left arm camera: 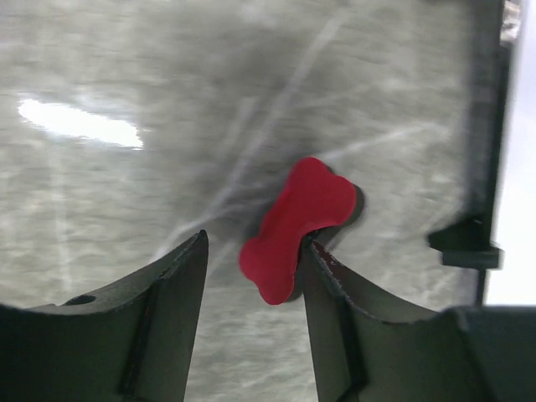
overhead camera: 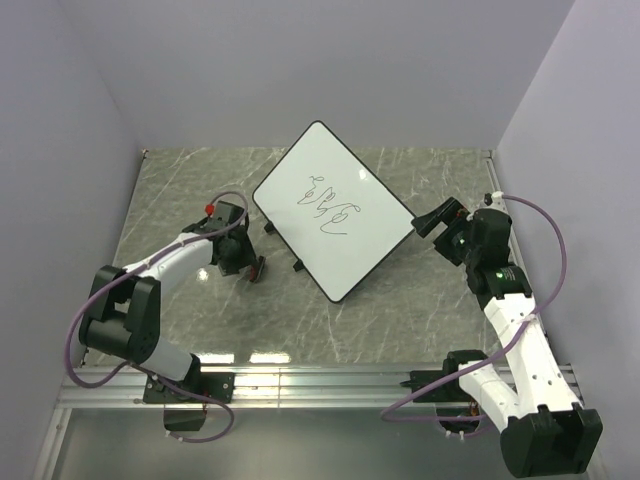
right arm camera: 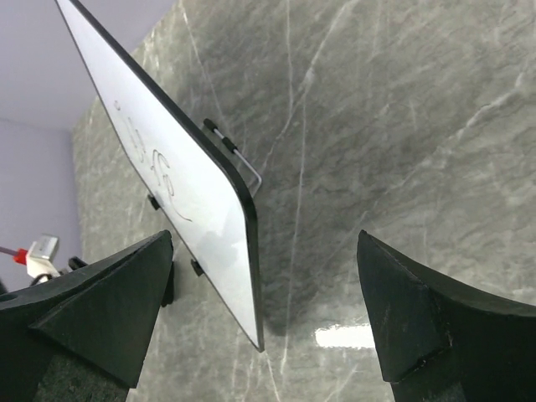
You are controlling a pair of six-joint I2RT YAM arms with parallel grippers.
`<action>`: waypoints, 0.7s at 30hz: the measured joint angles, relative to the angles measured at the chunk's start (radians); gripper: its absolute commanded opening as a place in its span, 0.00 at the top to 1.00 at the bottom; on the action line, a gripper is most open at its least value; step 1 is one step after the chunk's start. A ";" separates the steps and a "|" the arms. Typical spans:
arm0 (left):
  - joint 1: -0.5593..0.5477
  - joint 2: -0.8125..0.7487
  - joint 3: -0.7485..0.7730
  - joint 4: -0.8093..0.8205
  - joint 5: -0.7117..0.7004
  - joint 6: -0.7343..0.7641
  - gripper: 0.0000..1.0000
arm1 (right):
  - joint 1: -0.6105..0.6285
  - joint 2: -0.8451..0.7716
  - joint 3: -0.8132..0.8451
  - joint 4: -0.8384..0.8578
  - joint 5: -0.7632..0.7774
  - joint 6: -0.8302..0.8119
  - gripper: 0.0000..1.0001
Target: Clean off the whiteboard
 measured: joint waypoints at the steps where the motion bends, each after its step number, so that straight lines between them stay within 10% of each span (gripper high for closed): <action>1: -0.013 0.004 0.009 0.001 0.000 -0.006 0.47 | 0.000 0.000 0.000 -0.003 0.003 -0.006 0.03; 14: -0.055 -0.053 0.077 -0.021 -0.006 -0.019 0.49 | 0.000 -0.037 -0.005 -0.021 0.014 -0.038 0.03; 21: -0.058 -0.023 0.011 0.053 0.055 0.050 0.28 | 0.000 -0.040 -0.004 -0.037 0.014 -0.048 0.03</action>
